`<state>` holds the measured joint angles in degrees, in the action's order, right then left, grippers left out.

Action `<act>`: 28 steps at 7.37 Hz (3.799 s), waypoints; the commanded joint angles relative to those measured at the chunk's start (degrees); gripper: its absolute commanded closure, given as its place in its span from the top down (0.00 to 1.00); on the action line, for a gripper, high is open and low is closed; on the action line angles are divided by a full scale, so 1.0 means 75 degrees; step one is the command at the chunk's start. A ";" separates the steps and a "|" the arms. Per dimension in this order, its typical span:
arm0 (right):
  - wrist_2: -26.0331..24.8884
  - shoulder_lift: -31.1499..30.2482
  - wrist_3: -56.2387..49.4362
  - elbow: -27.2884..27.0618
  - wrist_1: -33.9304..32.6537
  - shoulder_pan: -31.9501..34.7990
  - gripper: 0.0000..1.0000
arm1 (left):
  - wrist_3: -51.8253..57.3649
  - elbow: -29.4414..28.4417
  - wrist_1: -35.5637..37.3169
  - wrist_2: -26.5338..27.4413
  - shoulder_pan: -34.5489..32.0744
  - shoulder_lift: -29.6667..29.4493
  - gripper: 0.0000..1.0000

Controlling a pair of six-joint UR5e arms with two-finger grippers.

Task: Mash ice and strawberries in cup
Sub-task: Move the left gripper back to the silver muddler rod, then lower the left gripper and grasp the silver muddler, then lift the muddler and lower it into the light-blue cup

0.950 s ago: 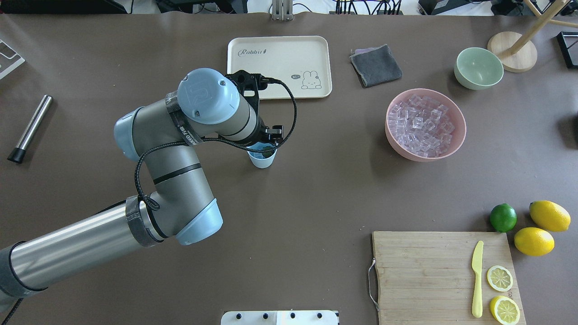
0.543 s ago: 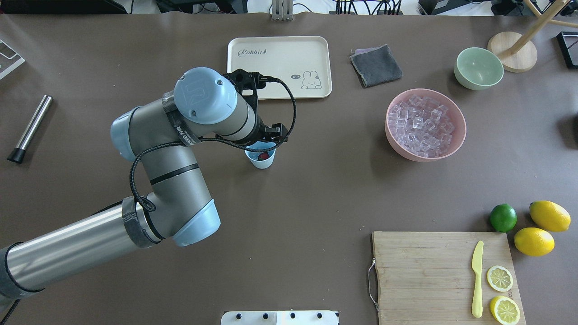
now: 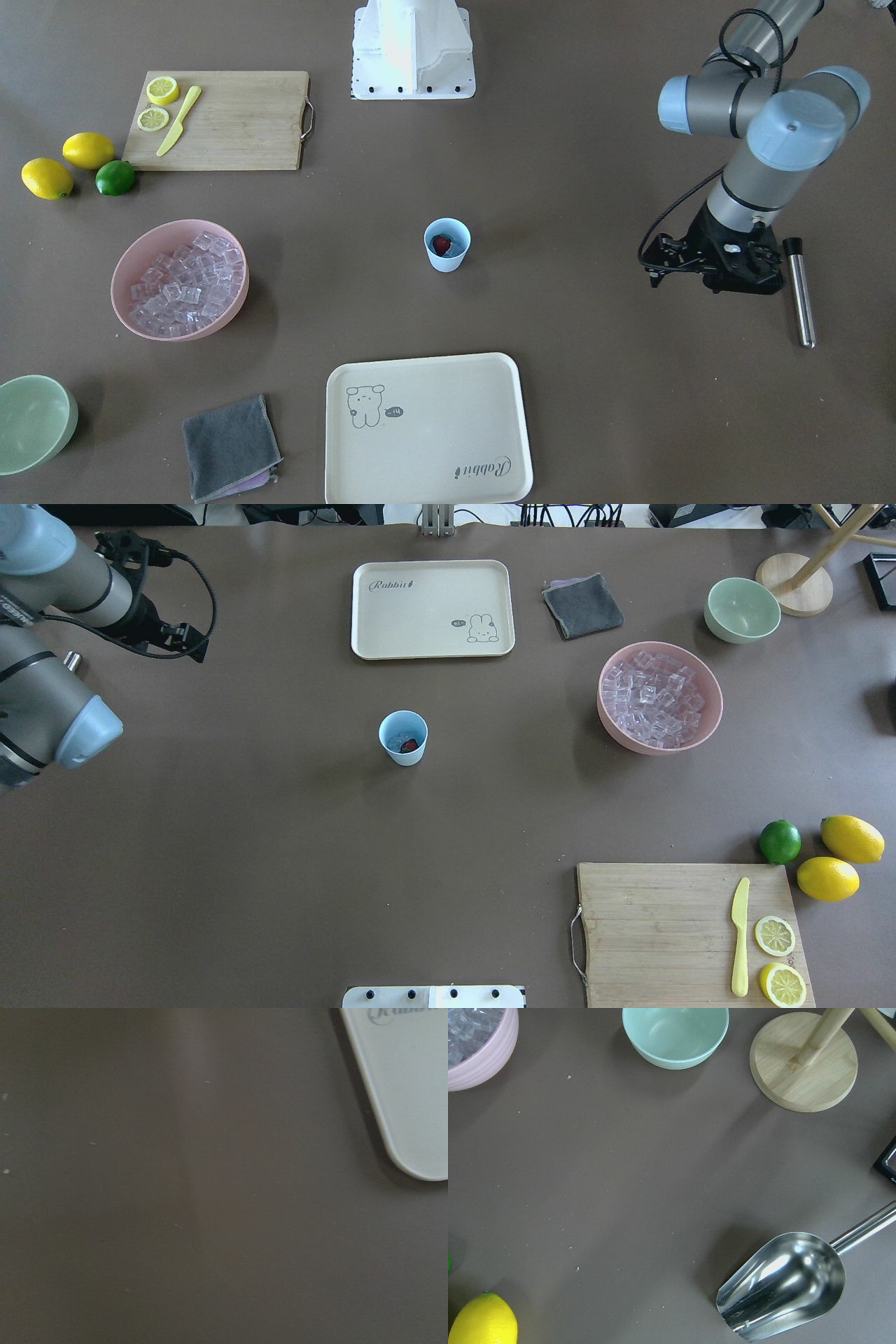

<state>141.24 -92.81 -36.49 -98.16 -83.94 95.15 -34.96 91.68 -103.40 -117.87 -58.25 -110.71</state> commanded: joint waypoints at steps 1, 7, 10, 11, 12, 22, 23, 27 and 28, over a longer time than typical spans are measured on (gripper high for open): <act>0.0047 -0.0012 0.0001 -0.0270 0.0001 -0.0054 0.99 | 0.1703 -0.0899 -0.0542 -0.0350 -0.1077 0.0802 0.97; 0.0047 -0.0058 0.0153 -0.0796 0.0294 -0.0757 0.99 | 0.1720 -0.2884 -0.2374 -0.0572 -0.1233 0.0815 0.97; 0.0000 -0.0211 0.0236 -0.1114 0.0283 -0.0734 0.99 | 0.1732 -0.3212 -0.2854 -0.0608 -0.1070 0.0863 0.97; -0.0058 -0.0200 0.0259 -0.1045 0.0282 -0.0734 0.99 | 0.1708 -0.3212 -0.2866 -0.0596 -0.0930 0.0863 0.97; -0.0070 -0.0200 0.0259 -0.1010 0.0294 -0.0745 0.99 | 0.1778 -0.3223 -0.2971 -0.0584 -0.0882 0.0874 0.97; 0.0047 -0.0376 0.0282 -0.1045 0.0294 -0.0746 0.99 | -0.1021 -0.1564 -0.3018 -0.0363 -0.0929 0.0187 0.00; 0.0058 -0.0375 0.0283 -0.1068 0.0283 -0.0746 0.99 | -0.1475 -0.1212 -0.2995 0.0625 -0.0871 -0.0269 0.00; 0.0047 -0.0668 0.0470 -0.1092 0.0212 -0.0734 0.99 | -0.3107 0.0346 -0.2890 0.6082 0.1445 -0.1047 0.00; 0.0035 -0.0657 0.0633 -0.1045 0.0201 -0.0734 0.99 | -0.3155 0.0583 -0.2832 0.7650 0.2367 -0.1117 0.00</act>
<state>141.62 -97.47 -32.77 -106.33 -82.33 89.64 -57.63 93.11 -125.02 -74.63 -47.80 -118.44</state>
